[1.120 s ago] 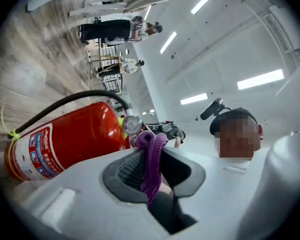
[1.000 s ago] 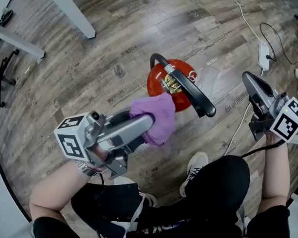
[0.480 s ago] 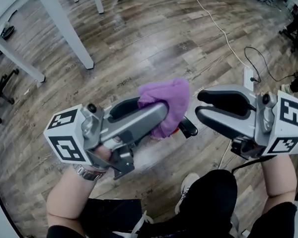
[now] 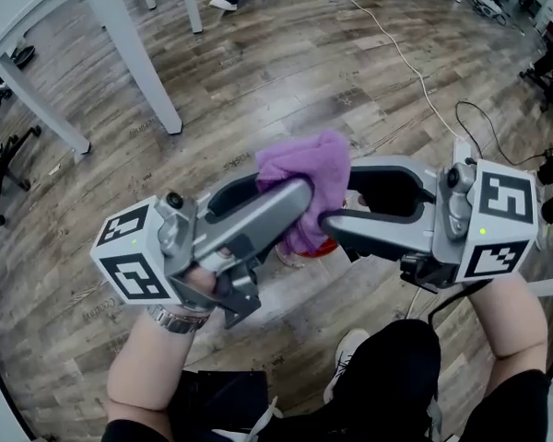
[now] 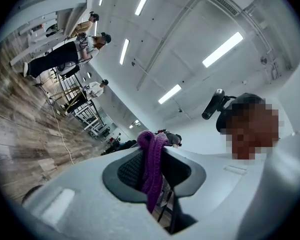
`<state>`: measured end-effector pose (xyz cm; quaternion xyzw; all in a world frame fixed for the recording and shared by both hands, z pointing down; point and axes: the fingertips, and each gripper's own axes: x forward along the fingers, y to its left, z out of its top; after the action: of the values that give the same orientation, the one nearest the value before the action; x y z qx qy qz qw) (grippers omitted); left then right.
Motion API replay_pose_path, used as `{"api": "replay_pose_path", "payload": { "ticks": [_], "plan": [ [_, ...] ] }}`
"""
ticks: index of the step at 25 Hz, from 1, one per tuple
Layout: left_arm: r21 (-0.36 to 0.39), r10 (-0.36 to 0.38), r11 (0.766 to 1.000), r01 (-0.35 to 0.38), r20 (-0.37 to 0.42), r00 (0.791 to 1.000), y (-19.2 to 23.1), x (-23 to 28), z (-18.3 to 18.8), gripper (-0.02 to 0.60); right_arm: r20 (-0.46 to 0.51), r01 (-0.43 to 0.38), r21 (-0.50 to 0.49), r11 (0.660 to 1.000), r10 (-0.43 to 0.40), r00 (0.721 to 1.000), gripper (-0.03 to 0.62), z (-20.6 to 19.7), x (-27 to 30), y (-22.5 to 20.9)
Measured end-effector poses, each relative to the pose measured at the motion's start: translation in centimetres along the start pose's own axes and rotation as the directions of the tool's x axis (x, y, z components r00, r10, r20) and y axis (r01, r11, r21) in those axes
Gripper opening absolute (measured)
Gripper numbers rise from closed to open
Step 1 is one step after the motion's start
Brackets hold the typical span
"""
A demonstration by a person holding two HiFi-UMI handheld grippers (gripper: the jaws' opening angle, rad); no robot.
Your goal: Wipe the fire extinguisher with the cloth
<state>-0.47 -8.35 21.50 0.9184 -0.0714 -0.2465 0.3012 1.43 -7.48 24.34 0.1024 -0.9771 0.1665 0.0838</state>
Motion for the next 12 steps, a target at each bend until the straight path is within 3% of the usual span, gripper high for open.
{"api": "replay_pose_path", "payload": {
  "ticks": [2,5,9,12],
  "plan": [
    [-0.011,-0.012,1.000,0.012,-0.001,1.000,-0.2,0.1,-0.2,0.080,-0.007,-0.014,-0.008,1.000,0.014,1.000,0.203,0.0,0.6,0.2],
    [-0.005,0.006,1.000,-0.006,-0.004,1.000,0.2,-0.2,-0.2,0.081,-0.026,-0.023,-0.026,0.999,0.022,0.999,0.100,-0.2,1.1,0.5],
    [0.072,0.067,0.995,-0.065,-0.024,0.997,1.4,-1.4,-0.2,0.103,-0.050,-0.033,-0.025,0.999,0.031,0.998,0.078,0.0,-0.1,-0.9],
    [0.123,0.098,0.988,-0.093,-0.036,0.995,2.0,-2.5,0.1,0.082,-0.069,-0.026,-0.048,0.999,0.022,0.997,0.074,0.8,-1.6,-3.2]
  ]
}}
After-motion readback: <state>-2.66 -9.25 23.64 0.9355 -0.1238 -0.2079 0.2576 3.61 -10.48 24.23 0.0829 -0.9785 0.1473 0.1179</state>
